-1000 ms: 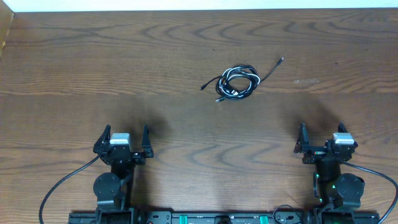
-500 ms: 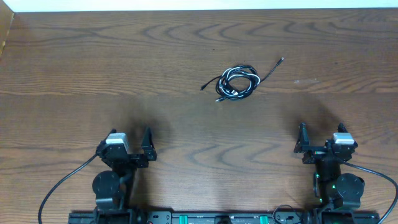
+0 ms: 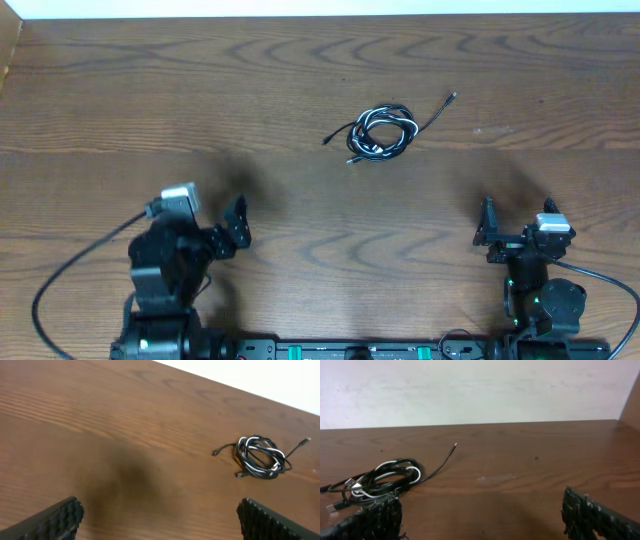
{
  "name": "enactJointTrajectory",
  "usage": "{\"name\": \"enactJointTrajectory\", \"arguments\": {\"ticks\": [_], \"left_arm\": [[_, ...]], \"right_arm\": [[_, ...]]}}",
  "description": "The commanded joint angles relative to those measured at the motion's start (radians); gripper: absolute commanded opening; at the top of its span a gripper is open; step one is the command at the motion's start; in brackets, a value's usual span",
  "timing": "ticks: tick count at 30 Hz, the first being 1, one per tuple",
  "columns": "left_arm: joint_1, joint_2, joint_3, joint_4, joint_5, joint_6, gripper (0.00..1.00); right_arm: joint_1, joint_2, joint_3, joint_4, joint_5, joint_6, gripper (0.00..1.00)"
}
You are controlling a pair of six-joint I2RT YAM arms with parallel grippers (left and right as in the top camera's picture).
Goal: Untangle cables
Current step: 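Raise the left gripper and move it toward the black-and-white cable bundle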
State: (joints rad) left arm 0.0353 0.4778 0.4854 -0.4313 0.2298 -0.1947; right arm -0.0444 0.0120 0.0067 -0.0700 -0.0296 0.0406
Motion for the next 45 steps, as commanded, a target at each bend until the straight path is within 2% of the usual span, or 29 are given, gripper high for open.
{"name": "enactJointTrajectory", "arguments": {"ticks": [1, 8, 21, 32, 41, 45], "left_arm": [[-0.004, 0.061, 0.038, 0.006, 0.049, -0.013, 0.98], [-0.004, 0.114, 0.038, 0.021, 0.102, -0.032, 0.98], [-0.004, 0.116, 0.038, 0.017, 0.099, -0.034, 0.98], [-0.004, 0.166, 0.051, -0.021, 0.099, -0.133, 0.98], [-0.004, 0.398, 0.297, -0.249, 0.091, -0.037, 0.98], [-0.004, 0.478, 0.398, -0.307, 0.091, -0.034, 0.98]], "right_arm": [[0.006, -0.007, -0.001, -0.005, 0.004, -0.012, 0.99], [0.006, -0.007, -0.001, -0.005, 0.004, -0.012, 0.99], [0.006, -0.007, -0.001, -0.005, 0.004, -0.012, 0.99], [0.006, -0.007, -0.001, -0.005, 0.004, -0.012, 0.99], [0.006, -0.007, -0.001, -0.005, 0.004, -0.012, 0.99], [0.006, -0.007, -0.001, -0.005, 0.004, -0.012, 0.99]]}}
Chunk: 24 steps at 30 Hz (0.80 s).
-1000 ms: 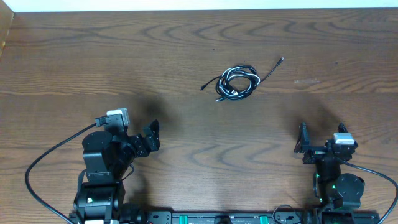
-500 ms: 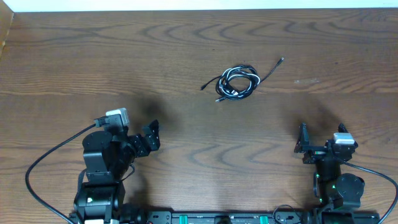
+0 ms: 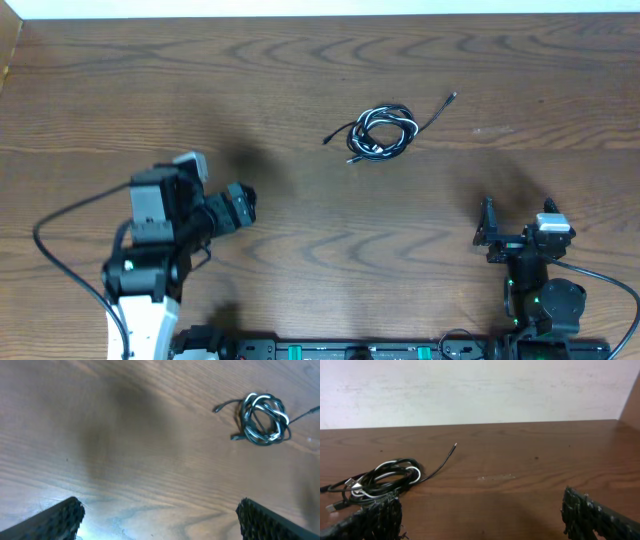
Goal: Untangle cables
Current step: 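Raise the left gripper and move it toward the black-and-white cable bundle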
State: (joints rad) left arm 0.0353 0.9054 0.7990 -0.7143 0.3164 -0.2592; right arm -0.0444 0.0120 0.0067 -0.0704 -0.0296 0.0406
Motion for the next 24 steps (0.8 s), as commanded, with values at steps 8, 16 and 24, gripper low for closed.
{"name": "enactJointTrajectory", "arguments": {"ticks": [8, 16, 24], "left_arm": [[-0.004, 0.116, 0.178, -0.066, 0.005, 0.030, 0.98], [-0.008, 0.116, 0.214, -0.100, 0.005, 0.031, 0.98], [-0.093, 0.122, 0.260, -0.102, -0.020, 0.029, 0.98]], "right_arm": [[0.006, -0.007, -0.001, -0.005, 0.004, -0.012, 0.99], [0.006, -0.007, -0.001, -0.005, 0.004, -0.012, 0.99], [0.006, -0.007, -0.001, -0.005, 0.004, -0.012, 0.99]]}}
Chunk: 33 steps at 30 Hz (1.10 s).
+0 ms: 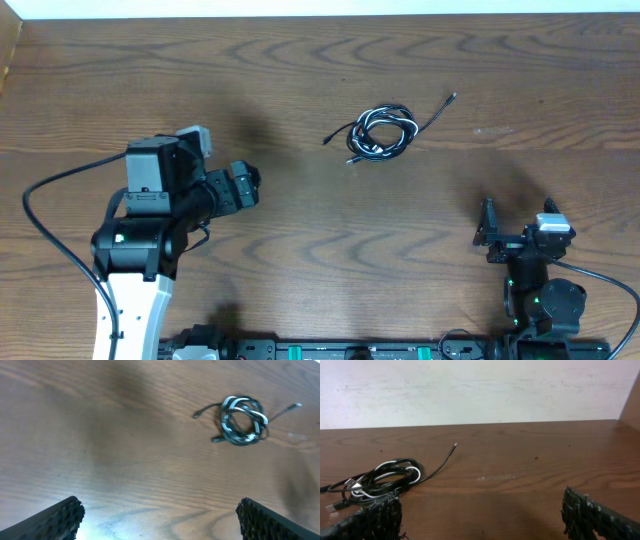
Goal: Untangle cables
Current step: 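Raise the left gripper and move it toward the black-and-white cable bundle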
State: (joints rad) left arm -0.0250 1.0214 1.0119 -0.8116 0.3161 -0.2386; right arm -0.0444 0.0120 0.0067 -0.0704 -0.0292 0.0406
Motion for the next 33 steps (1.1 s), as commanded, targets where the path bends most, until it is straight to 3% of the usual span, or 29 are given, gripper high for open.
{"name": "enactJointTrajectory", "arguments": {"ticks": [1, 5, 33], "left_arm": [[-0.049, 0.010, 0.056, -0.009, -0.046, 0.005, 0.98], [-0.103, 0.023, 0.092, -0.026, -0.104, 0.004, 0.98], [-0.208, 0.220, 0.227, -0.022, -0.098, -0.018, 0.98]], "right_arm": [[0.006, -0.007, -0.001, -0.005, 0.004, -0.012, 0.99], [0.006, -0.007, -0.001, -0.005, 0.004, -0.012, 0.99], [0.006, -0.007, -0.001, -0.005, 0.004, -0.012, 0.99]]}}
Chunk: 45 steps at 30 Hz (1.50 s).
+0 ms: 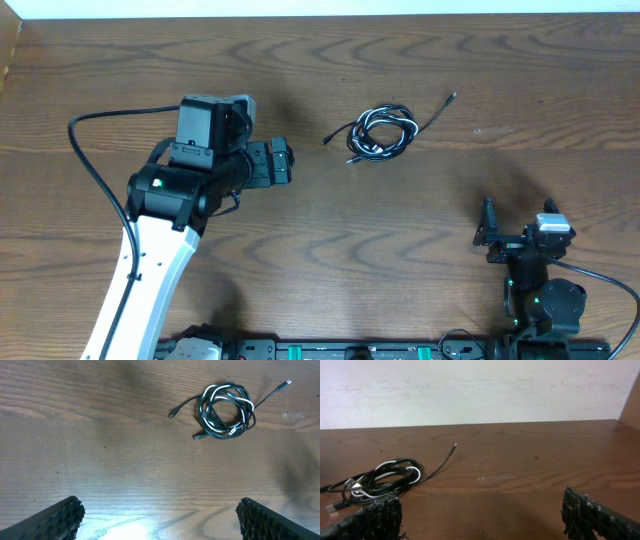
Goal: Untangle cables
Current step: 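Raise the left gripper and move it toward the black-and-white cable bundle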
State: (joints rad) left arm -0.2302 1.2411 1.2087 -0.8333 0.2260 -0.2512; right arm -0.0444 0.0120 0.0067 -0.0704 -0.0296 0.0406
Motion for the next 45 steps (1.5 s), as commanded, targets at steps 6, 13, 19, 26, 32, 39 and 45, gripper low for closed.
{"name": "enactJointTrajectory", "arguments": {"ticks": [6, 13, 19, 26, 32, 39, 45], "left_arm": [[-0.002, 0.000, 0.030, 0.003, -0.010, -0.005, 0.98], [-0.002, 0.001, 0.030, 0.011, -0.010, -0.006, 0.98], [-0.002, 0.001, 0.030, 0.010, -0.008, -0.024, 0.98], [-0.002, 0.001, 0.029, 0.003, -0.006, -0.066, 0.98], [-0.002, 0.001, 0.029, 0.003, 0.002, -0.070, 0.98], [-0.002, 0.001, 0.029, 0.003, 0.002, -0.115, 0.98], [-0.012, 0.001, 0.029, 0.000, 0.006, -0.129, 0.98]], "right_arm": [[0.006, -0.007, -0.001, -0.005, 0.004, -0.012, 0.99], [0.006, -0.007, -0.001, -0.005, 0.004, -0.012, 0.99], [0.006, -0.007, -0.001, -0.005, 0.004, -0.012, 0.99], [0.006, -0.007, -0.001, -0.005, 0.004, -0.012, 0.99], [0.006, -0.007, -0.001, -0.005, 0.004, -0.012, 0.99], [0.006, -0.007, -0.001, -0.005, 0.004, -0.012, 0.99], [0.006, -0.007, -0.001, -0.005, 0.004, -0.012, 0.99]]}}
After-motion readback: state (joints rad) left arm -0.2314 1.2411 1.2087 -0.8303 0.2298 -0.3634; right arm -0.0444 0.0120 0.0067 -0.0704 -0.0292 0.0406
